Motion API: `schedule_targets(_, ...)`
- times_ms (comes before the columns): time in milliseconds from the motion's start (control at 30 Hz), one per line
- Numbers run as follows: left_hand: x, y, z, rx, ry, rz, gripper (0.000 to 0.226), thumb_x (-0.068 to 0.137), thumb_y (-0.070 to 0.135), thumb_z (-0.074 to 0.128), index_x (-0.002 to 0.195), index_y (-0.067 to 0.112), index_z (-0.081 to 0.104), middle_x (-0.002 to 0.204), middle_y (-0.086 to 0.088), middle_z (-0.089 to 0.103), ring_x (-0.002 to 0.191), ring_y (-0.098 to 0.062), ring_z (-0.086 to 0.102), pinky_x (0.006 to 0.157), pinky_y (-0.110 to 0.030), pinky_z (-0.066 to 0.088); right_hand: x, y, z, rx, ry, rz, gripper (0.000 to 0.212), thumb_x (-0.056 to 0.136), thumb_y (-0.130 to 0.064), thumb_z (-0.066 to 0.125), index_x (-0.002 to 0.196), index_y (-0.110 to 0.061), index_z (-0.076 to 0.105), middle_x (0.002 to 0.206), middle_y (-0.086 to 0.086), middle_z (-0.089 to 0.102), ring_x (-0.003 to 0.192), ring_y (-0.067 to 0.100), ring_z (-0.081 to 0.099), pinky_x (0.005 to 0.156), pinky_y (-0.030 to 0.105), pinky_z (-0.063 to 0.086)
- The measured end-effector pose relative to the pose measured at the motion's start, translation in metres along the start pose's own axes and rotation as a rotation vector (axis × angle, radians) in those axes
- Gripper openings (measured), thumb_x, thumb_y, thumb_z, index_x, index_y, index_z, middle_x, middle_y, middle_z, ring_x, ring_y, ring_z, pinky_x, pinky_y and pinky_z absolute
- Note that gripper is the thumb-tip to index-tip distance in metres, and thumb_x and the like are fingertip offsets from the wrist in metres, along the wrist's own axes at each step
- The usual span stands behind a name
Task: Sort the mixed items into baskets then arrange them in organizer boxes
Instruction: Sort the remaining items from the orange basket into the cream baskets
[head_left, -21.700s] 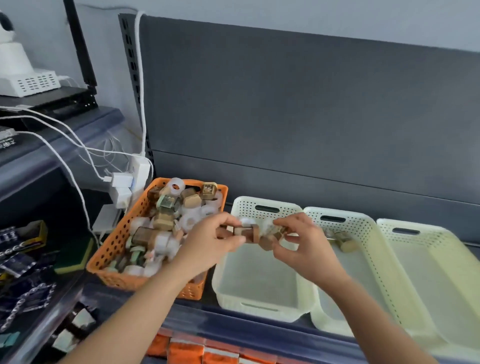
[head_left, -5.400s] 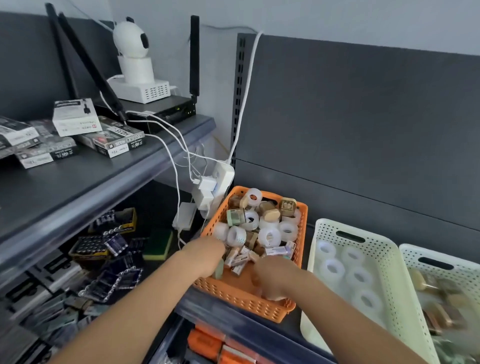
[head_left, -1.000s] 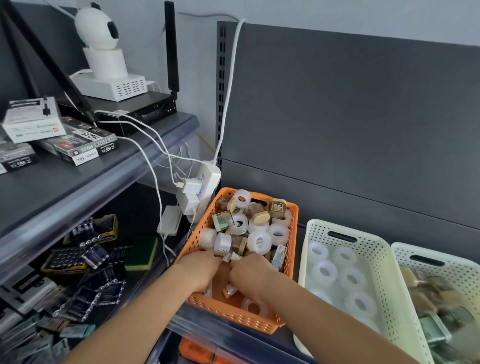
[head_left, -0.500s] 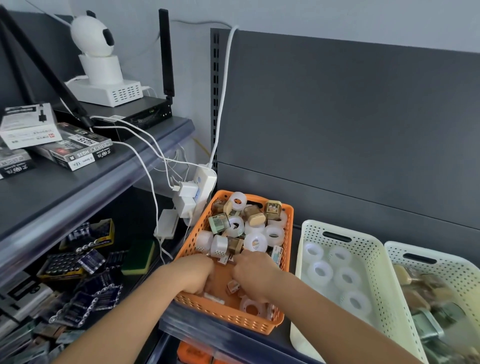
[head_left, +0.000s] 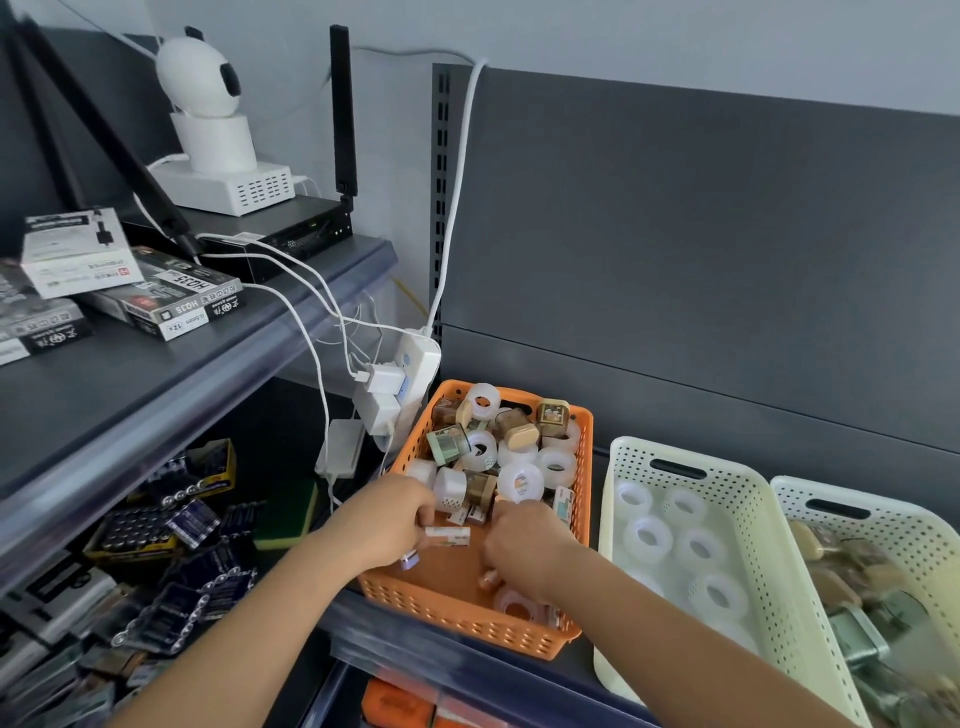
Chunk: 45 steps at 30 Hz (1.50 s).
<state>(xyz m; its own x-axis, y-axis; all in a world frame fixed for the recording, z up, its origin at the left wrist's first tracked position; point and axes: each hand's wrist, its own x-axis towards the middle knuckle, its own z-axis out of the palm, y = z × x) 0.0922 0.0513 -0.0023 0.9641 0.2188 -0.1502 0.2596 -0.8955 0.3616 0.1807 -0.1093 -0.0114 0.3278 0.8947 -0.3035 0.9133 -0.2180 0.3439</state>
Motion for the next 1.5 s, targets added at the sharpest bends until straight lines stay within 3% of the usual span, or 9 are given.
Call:
schedule_targets(200,-0.005,-0.004,-0.001,-0.086,0.062,0.004,0.005,0.084,0.019,0.069,0.084,0.024,0.066,0.086,0.010,0.062,0.075,-0.003,0.056,0.059,-0.018,0.040,0.004,-0.006,0.000,-0.024,0.023,-0.009,0.016,0.090,-0.012,0.058,0.103,-0.008,0.066,0.104,0.011,0.063,0.096,0.025,0.051,0.067,0.035,0.042)
schedule_targets(533,-0.003,-0.009,-0.001,-0.174,0.138,0.013,0.008,0.082,0.020,0.072,0.089,0.022,0.068,0.088,0.009,0.064,0.079,-0.006,0.059,0.063,-0.018,0.042,0.004,-0.014,-0.006,0.131,-0.040,0.088,0.020,0.085,-0.003,0.061,0.103,-0.010,0.067,0.100,0.010,0.061,0.090,0.029,0.061,0.071,0.039,0.055)
schedule_targets(700,0.000,-0.004,-0.003,-0.357,0.255,0.003,0.004,0.083,0.013,0.070,0.085,0.015,0.068,0.087,0.004,0.065,0.077,-0.013,0.062,0.064,-0.026,0.052,-0.006,-0.002,0.002,0.742,0.330,0.354,0.027,0.087,-0.014,0.062,0.110,-0.025,0.070,0.102,0.000,0.058,0.091,0.018,0.058,0.078,0.026,0.049)
schedule_targets(800,0.003,0.004,-0.003,-0.532,0.324,-0.016,0.006,0.084,0.014,0.071,0.089,0.014,0.070,0.087,0.004,0.065,0.069,-0.007,0.063,0.053,-0.015,0.051,-0.021,0.007,-0.001,1.198,0.578,0.567,0.020,0.081,-0.021,0.074,0.100,-0.025,0.074,0.089,-0.008,0.065,0.079,0.007,0.060,0.068,0.017,0.047)
schedule_targets(933,0.007,0.030,0.002,-0.697,0.370,0.002,0.008,0.082,0.014,0.073,0.087,0.019,0.069,0.089,0.004,0.066,0.071,-0.006,0.066,0.056,-0.017,0.053,-0.049,0.018,-0.008,1.607,0.769,0.666,0.017,0.080,-0.017,0.075,0.088,-0.032,0.073,0.081,-0.006,0.073,0.072,0.009,0.069,0.061,0.026,0.057)
schedule_targets(1067,0.010,0.073,0.010,-0.826,0.361,0.068,0.009,0.082,0.017,0.073,0.088,0.023,0.070,0.088,0.008,0.068,0.084,-0.008,0.065,0.074,-0.035,0.057,-0.085,0.028,-0.005,1.695,0.904,0.720,0.017,0.083,-0.014,0.071,0.098,-0.021,0.074,0.081,-0.003,0.073,0.066,0.003,0.066,0.055,0.017,0.050)
schedule_targets(1167,0.009,0.117,0.020,-0.823,0.357,0.135,0.013,0.082,0.022,0.073,0.081,0.033,0.067,0.082,0.019,0.067,0.079,0.006,0.061,0.067,-0.018,0.052,-0.123,0.037,0.004,1.614,0.973,0.790,0.014,0.083,-0.015,0.070,0.088,-0.028,0.073,0.069,-0.001,0.070,0.056,0.004,0.058,0.053,0.018,0.049)
schedule_targets(1267,0.006,0.167,0.035,-0.885,0.255,0.204,0.011,0.083,0.020,0.072,0.082,0.030,0.068,0.081,0.018,0.068,0.075,-0.002,0.065,0.061,-0.021,0.056,-0.169,0.046,0.020,1.596,1.024,0.863,0.014,0.084,-0.015,0.070,0.087,-0.028,0.073,0.062,-0.008,0.066,0.049,0.001,0.054,0.048,0.013,0.044)
schedule_targets(1500,-0.009,0.293,0.086,-0.980,0.077,0.267,0.007,0.080,0.015,0.075,0.081,0.021,0.071,0.078,0.008,0.071,0.068,-0.011,0.070,0.062,-0.029,0.058,-0.295,0.066,0.070,1.560,1.049,1.062,0.010,0.083,-0.018,0.072,0.085,-0.028,0.073,0.069,-0.002,0.071,0.057,0.014,0.063,0.056,0.032,0.054)
